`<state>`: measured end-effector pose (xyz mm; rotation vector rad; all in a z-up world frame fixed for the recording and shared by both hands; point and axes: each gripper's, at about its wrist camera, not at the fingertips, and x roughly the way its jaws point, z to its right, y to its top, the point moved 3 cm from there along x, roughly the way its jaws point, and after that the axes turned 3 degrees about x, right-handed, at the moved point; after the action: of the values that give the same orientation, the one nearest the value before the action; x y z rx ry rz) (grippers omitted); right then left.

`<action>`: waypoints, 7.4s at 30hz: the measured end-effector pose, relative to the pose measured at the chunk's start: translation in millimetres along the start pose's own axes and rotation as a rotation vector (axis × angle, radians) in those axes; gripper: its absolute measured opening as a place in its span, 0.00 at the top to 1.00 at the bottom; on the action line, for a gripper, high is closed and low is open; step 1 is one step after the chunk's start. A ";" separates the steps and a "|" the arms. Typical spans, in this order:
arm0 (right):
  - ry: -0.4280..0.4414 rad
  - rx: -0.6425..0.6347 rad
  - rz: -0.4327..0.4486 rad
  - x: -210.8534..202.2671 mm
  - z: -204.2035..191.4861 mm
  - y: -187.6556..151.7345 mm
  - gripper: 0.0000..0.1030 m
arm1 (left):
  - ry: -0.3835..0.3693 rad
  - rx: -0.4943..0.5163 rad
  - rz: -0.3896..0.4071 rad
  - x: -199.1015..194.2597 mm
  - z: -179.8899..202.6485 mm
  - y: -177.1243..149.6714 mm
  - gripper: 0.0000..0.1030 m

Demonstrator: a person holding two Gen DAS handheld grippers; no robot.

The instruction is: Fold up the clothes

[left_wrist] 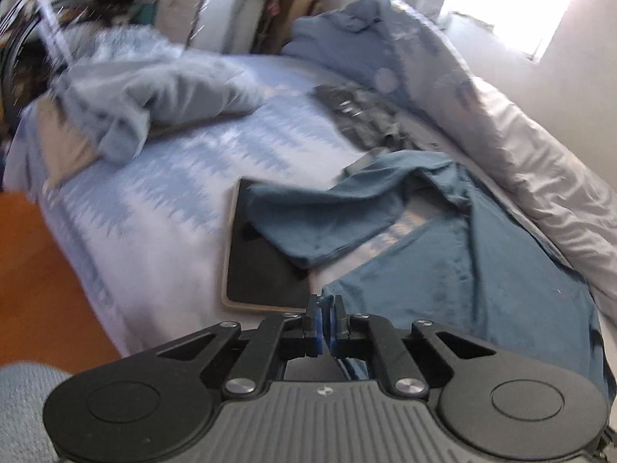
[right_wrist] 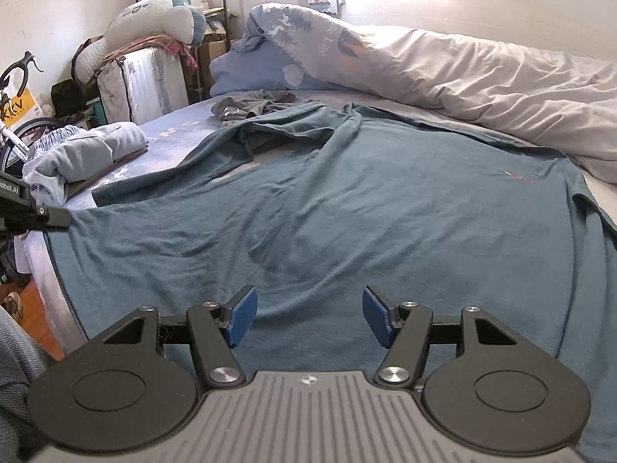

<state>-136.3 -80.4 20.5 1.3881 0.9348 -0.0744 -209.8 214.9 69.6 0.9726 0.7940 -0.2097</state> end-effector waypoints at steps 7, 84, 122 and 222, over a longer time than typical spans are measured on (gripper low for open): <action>0.001 -0.024 -0.006 3.8 -5.5 -2.9 0.39 | 0.042 -0.041 -0.046 11.5 -15.9 -16.4 0.98; -0.531 0.644 0.416 -218.8 260.8 -84.7 0.36 | -0.669 1.308 -0.008 -34.6 364.7 -311.4 0.52; -0.466 0.662 0.411 -219.2 263.8 -91.2 0.35 | -0.901 0.805 -0.132 -41.5 376.3 -185.2 0.97; -0.365 0.220 0.088 51.6 343.8 38.8 0.91 | -0.283 0.982 0.120 140.8 264.7 -40.7 0.45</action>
<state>95.8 -339.8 -14.4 1.5517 0.5720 -0.3611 3.8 4.5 29.1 1.8541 0.3368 -0.6520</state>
